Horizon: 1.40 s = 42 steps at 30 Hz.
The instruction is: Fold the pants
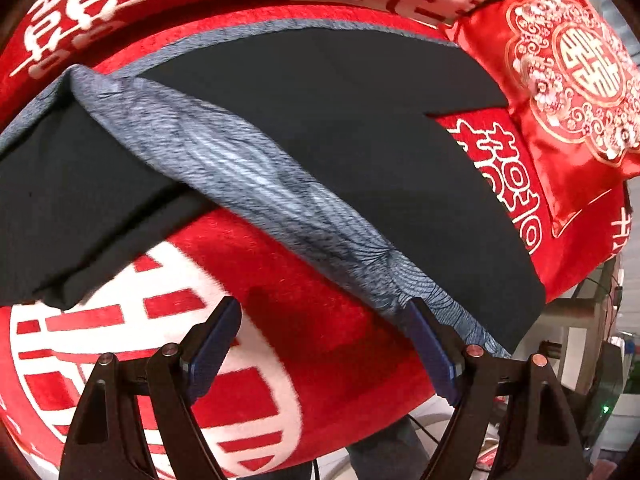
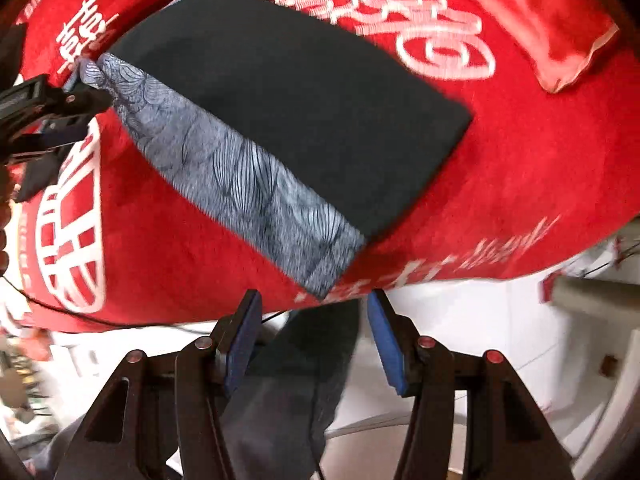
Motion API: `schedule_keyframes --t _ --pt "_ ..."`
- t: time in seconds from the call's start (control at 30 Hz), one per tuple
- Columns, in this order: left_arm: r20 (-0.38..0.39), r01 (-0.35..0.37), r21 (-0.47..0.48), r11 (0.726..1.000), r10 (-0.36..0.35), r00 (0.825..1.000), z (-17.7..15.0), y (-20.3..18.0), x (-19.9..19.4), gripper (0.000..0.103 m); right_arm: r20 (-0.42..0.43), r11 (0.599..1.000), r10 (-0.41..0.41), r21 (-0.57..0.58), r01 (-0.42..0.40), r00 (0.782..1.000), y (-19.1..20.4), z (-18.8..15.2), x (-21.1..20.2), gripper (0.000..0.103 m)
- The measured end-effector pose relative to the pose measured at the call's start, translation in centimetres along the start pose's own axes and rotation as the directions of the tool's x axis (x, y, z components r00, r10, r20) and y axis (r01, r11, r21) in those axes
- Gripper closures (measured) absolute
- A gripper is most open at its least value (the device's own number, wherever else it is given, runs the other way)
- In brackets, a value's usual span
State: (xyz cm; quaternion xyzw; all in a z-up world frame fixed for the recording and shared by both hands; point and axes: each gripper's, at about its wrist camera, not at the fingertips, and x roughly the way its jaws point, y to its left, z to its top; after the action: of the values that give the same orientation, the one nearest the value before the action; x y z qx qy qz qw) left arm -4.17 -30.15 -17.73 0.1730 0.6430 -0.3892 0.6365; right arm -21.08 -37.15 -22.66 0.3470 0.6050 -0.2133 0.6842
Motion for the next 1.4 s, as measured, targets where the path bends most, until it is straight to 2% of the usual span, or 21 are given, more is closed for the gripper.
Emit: schedule_keyframes --t 0.13,0.3,0.37,0.4,0.43,0.47,0.5,0.53,0.73,0.8,0.97,1.0,1.03,1.07,1.1,1.13,1.2,1.27,1.33,1.37,1.4 --pt "-0.013 0.012 -0.017 1.0 -0.012 1.0 0.2 -0.7 0.8 0.018 0.019 0.981 0.135 0.141 -0.136 0.991 -3.0 0.5 0.5 0.044" --pt "-0.003 0.014 0.013 1.0 -0.014 1.0 0.2 -1.8 1.6 0.018 0.017 0.943 0.292 0.164 -0.291 0.956 -4.1 1.8 1.9 0.047" --pt "-0.004 0.031 0.01 0.999 -0.031 1.0 0.1 -2.0 1.8 0.019 0.022 0.923 0.341 0.182 -0.339 0.94 -4.5 2.2 2.3 0.08" --pt "-0.001 0.036 0.017 0.999 -0.036 0.999 0.0 -2.1 1.7 0.033 0.015 0.911 0.363 0.202 -0.359 0.932 -4.8 2.1 2.4 0.1" --pt "-0.006 0.043 0.031 0.999 -0.042 0.999 0.0 -2.4 1.7 0.056 0.014 0.904 0.372 0.223 -0.366 0.928 -5.1 2.0 2.1 0.1" --pt "-0.018 0.051 0.047 0.998 -0.05 0.999 0.1 -2.6 1.7 0.068 0.035 0.9 0.376 0.222 -0.374 0.926 -5.1 2.1 1.3 0.1" --pt "-0.031 0.066 0.05 0.997 -0.065 0.997 0.3 -2.9 1.8 0.076 0.055 0.905 0.368 0.207 -0.371 0.928 -4.9 2.5 0.2 0.1" --pt "-0.033 0.08 0.041 0.996 -0.078 0.996 0.5 -3.0 1.5 0.076 0.079 0.912 0.358 0.184 -0.366 0.93 -4.5 3.1 -1.0 0.1" --pt "0.107 0.092 0.03 0.995 -0.095 0.99 4.5 -4.2 -3.7 0.076 0.218 0.931 0.346 0.041 -0.362 0.913 -3.7 10.1 -9.2 0.1" --pt "0.157 0.085 0.026 0.996 -0.088 0.984 6.9 -4.2 -5.0 0.076 0.263 0.941 0.329 -0.009 -0.339 0.907 -4.0 13.9 -11.5 0.1" --pt "0.28 0.0 -0.007 1.0 0.002 0.96 12.3 -3.1 -8.0 0.075 0.333 0.961 0.277 -0.12 -0.251 0.901 -3.6 24.7 -14.8 0.1" --pt "0.297 -0.035 -0.018 0.999 0.038 0.954 13.1 -2.7 -8.5 0.06 0.342 0.963 0.264 -0.141 -0.228 0.902 -3.2 26.5 -15.1 0.1" --pt "0.318 -0.071 -0.035 0.997 0.078 0.945 13.6 -2.1 -9.0 0.032 0.352 0.966 0.247 -0.16 -0.202 0.903 -2.9 28.5 -15.3 0.1" --pt "0.346 -0.099 -0.054 0.994 0.112 0.932 13.6 -1.6 -9.4 0.023 0.361 0.969 0.228 -0.178 -0.174 0.904 -2.5 30.5 -15.2 0.1" --pt "0.374 -0.127 -0.073 0.989 0.146 0.916 13.7 -1.0 -9.7 0.021 0.366 0.971 0.21 -0.189 -0.148 0.907 -2.2 31.9 -15.0 0.1" --pt "0.376 -0.144 -0.08 0.986 0.164 0.912 13.5 -0.3 -10.0 0.021 0.366 0.973 0.185 -0.196 -0.119 0.912 -1.9 34.1 -14.5 0.099" --pt "0.34 -0.181 -0.108 0.978 0.207 0.917 13.7 1.1 -8.9 0.021 0.351 0.977 0.154 -0.195 -0.088 0.924 -1.8 37.1 -13.3 0.096" --pt "0.271 -0.214 -0.156 0.964 0.25 0.93 13.8 2.4 -6.3 0.021 0.298 0.978 0.1 -0.204 -0.039 0.949 -1.5 40.0 -11.0 0.087" --pt "0.215 -0.248 -0.184 0.951 0.285 0.934 13.9 3.4 -3.4 0.021 0.252 0.968 0.044 -0.248 0.021 0.967 -0.6 41.8 -9.5 0.065" --pt "0.184 -0.277 -0.195 0.941 0.312 0.932 14.1 3.9 -1.7 0.021 0.237 0.959 0.041 -0.282 0.028 0.971 -0.1 42.3 -9.2 0.059" --pt "0.151 -0.299 -0.199 0.933 0.33 0.932 14.3 4.4 -0.1 0.021 0.238 0.952 0.044 -0.305 0.032 0.97 0.4 42.5 -9.3 0.045"
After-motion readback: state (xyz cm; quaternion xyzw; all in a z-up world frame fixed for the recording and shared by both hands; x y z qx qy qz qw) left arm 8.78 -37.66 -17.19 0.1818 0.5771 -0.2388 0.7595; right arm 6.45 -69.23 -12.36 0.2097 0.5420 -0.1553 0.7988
